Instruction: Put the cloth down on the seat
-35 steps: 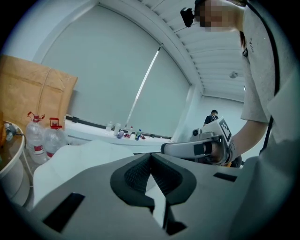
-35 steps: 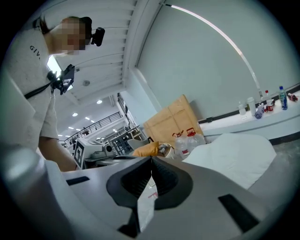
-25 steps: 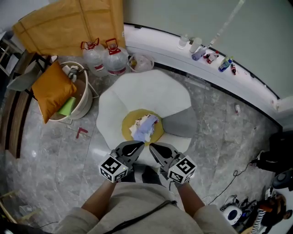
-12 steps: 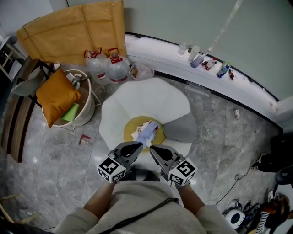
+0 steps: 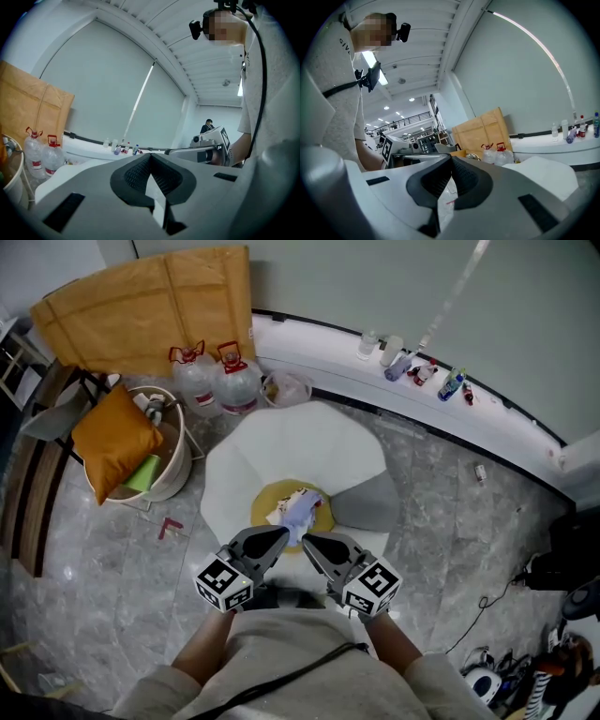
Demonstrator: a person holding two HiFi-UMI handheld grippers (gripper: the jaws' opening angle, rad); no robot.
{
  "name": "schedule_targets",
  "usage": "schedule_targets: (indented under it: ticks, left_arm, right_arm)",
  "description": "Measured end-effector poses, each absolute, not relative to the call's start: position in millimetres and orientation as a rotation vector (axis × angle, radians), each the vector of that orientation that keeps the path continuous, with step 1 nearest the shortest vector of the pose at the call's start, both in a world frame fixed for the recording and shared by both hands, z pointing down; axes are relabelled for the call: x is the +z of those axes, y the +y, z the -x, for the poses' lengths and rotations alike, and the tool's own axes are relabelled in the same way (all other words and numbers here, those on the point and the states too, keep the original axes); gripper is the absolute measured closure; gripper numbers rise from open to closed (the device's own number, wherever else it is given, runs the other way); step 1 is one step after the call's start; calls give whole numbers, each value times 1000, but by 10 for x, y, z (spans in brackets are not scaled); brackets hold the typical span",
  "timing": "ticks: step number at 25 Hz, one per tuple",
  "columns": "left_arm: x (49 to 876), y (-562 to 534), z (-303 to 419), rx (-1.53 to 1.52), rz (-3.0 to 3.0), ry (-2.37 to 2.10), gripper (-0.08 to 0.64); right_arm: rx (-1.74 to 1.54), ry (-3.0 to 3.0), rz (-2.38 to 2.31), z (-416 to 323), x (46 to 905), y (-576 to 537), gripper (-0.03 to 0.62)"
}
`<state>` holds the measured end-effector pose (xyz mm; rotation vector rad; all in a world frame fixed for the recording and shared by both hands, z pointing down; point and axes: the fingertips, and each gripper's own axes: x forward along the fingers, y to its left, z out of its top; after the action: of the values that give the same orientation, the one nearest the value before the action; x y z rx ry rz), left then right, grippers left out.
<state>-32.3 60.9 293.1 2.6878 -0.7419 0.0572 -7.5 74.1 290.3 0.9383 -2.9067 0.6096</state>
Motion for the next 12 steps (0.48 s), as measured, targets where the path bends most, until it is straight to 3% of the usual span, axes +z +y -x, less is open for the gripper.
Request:
schedule_targets:
  ticks: [12]
  left_arm:
    - [2897, 642, 498, 62, -2688, -774, 548]
  right_arm:
    - [584, -2914, -921, 133, 2864, 796, 575]
